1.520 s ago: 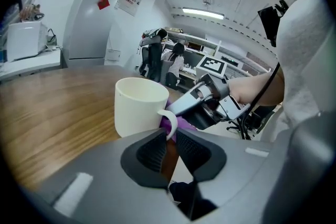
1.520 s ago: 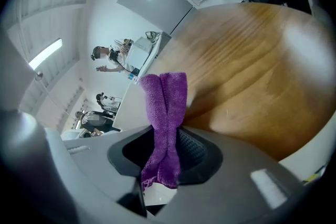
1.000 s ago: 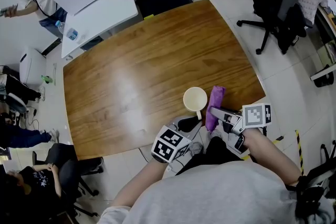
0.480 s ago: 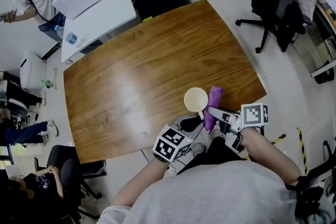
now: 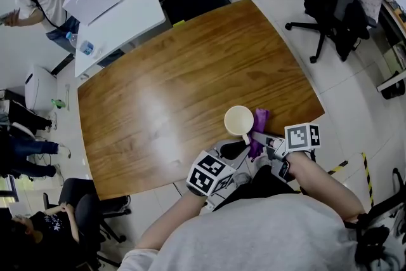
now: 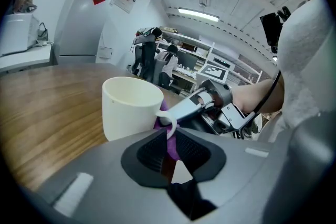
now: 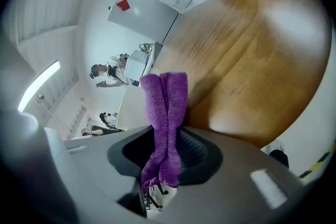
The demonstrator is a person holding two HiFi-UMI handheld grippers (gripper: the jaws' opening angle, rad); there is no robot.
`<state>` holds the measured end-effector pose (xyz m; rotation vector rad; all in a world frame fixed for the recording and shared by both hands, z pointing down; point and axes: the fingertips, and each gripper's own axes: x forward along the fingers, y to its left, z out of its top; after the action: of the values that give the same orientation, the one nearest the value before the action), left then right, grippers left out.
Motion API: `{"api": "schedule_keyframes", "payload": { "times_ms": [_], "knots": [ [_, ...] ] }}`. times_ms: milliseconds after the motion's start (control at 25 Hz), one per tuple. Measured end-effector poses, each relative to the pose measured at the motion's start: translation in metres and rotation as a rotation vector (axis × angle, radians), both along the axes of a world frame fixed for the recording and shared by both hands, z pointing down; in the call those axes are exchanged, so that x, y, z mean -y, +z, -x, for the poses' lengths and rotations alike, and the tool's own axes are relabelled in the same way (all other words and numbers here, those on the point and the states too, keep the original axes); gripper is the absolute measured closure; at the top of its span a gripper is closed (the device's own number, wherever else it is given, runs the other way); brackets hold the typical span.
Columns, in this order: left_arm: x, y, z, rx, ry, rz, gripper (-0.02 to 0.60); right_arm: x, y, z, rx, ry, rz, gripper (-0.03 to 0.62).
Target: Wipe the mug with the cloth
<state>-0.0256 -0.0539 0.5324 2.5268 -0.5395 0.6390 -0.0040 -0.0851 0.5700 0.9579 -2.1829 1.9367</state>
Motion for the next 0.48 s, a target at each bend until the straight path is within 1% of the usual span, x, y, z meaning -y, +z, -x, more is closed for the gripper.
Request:
{"api": "schedule_keyframes", "payload": {
  "times_ms": [120,200,320,400,480],
  "knots": [
    [-0.001,0.0,0.001,-0.003,0.001,-0.005,0.531,0.0,-0.004,-0.001,-0.005,0.011,-0.014,0.468],
    [-0.001,0.0,0.005,-0.004,-0.007,-0.016,0.531,0.001,-0.014,-0.004,-0.013,0.019,-0.054,0.468],
    [-0.002,-0.001,0.016,-0.024,-0.047,-0.013,0.528,0.001,-0.034,-0.01,-0.076,0.002,-0.162,0.47],
    [-0.001,-0.005,0.026,-0.065,-0.091,-0.001,0.521,-0.003,-0.049,-0.013,-0.135,-0.047,-0.249,0.47],
    [-0.002,-0.016,0.036,-0.116,-0.139,0.002,0.512,-0.012,-0.069,-0.015,-0.163,-0.112,-0.325,0.47]
  ]
}}
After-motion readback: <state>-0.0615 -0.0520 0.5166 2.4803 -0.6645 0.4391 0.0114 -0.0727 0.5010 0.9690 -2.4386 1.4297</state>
